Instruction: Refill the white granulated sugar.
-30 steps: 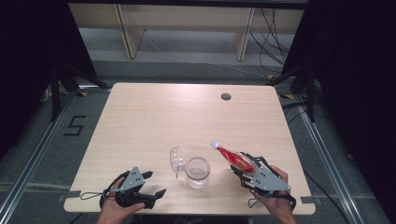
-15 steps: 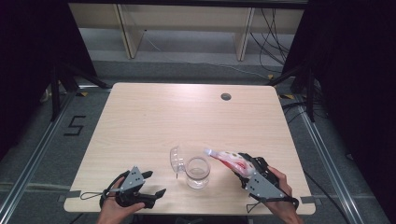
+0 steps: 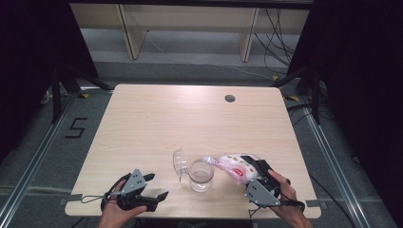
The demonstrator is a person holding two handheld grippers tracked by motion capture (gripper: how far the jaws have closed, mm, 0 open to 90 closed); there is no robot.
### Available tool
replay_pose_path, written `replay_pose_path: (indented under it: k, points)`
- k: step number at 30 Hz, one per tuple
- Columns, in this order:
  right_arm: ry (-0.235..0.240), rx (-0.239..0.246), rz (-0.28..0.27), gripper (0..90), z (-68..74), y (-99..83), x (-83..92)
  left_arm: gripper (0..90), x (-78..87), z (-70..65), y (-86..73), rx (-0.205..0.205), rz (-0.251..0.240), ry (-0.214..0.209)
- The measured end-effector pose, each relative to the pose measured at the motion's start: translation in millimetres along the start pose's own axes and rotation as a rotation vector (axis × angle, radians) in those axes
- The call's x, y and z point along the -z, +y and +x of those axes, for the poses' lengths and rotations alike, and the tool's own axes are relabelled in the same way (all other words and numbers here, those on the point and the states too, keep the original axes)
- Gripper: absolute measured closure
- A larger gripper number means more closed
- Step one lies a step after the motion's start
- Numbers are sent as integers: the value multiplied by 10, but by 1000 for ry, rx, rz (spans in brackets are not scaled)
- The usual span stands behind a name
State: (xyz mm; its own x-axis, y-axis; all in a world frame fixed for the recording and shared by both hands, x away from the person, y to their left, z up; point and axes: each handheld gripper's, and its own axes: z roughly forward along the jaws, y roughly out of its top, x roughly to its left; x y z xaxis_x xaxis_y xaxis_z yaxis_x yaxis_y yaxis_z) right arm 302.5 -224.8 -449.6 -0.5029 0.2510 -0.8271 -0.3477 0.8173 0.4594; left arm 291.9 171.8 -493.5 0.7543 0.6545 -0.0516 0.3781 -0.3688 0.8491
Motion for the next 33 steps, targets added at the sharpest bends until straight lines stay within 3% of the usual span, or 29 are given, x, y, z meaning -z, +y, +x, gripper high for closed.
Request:
replay_pose_path:
  k: [1, 2, 3, 4, 5, 6, 7, 8, 9, 10, 14, 15, 16, 17, 18, 19, 20, 21, 23, 26, 29, 30, 31, 33]
  points:
    - [6, -20, 15, 475, 31, 7, 12, 200, 8, 9, 2, -16, 9, 0]
    - [-5, -3, 16, 476, 44, 6, 6, 200, 2, 7, 0, -13, 3, -5]
    - [-11, 10, 21, 476, 48, 12, 7, 198, -9, -11, -7, 17, -1, -7]
    - [-7, 50, 23, 476, 40, 24, -1, 198, -9, -16, -6, 18, -1, -6]
    - [-9, 30, 29, 476, 64, 24, 0, 198, -10, -15, -6, 18, -1, -6]
    - [-6, 36, 34, 476, 78, 28, -5, 198, 1, 4, -4, -6, 20, 3]
    - [-5, 81, 28, 477, 66, 36, -17, 197, -1, 0, -6, 0, 16, 2]
    - [-2, 54, 46, 477, 103, 38, -18, 197, -7, -10, -8, 10, 8, -4]
    - [-7, 110, 43, 477, 85, 53, -27, 195, -11, -11, -10, 10, 8, 0]
    - [-8, 83, 43, 477, 113, 44, -34, 194, -12, -12, -10, 10, 9, 1]
    - [-5, 104, 59, 478, 149, 69, -43, 183, -9, -17, -7, 6, 9, 3]
    - [-8, 153, 56, 479, 126, 85, -47, 183, -10, -15, -10, 2, 16, 4]
    - [-15, 128, 57, 479, 143, 80, -44, 183, -12, -21, -10, 4, 15, -1]
    - [-14, 201, 41, 479, 100, 97, -53, 183, -15, -24, -10, -2, 16, 2]
    - [-15, 169, 43, 479, 123, 88, -53, 183, -16, -29, -7, -8, 18, 9]
    - [-14, 185, 42, 479, 117, 91, -59, 183, -15, -26, -5, -19, 20, 11]
    - [-19, 149, 50, 479, 156, 79, -68, 183, -16, -25, -5, -22, 23, 11]
    - [-17, 157, 59, 480, 162, 75, -80, 183, -22, -28, -8, -18, 18, 7]
    - [-20, 227, 57, 480, 136, 83, -103, 183, -22, -33, -7, -18, 21, 2]
    - [-24, 213, 73, 480, 176, 79, -114, 183, -25, -40, -9, -14, 20, 5]
    - [-37, 269, 78, 481, 157, 94, -113, 183, -22, -29, -7, -20, 21, 6]
    - [-37, 321, 68, 481, 116, 120, -106, 183, -12, -24, -3, -27, 30, 11]
    - [-41, 295, 68, 482, 132, 113, -104, 183, -15, -38, -2, -13, 13, 5]
    - [-52, 334, 81, 482, 146, 138, -95, 183, -11, -28, 3, -33, 16, 4]
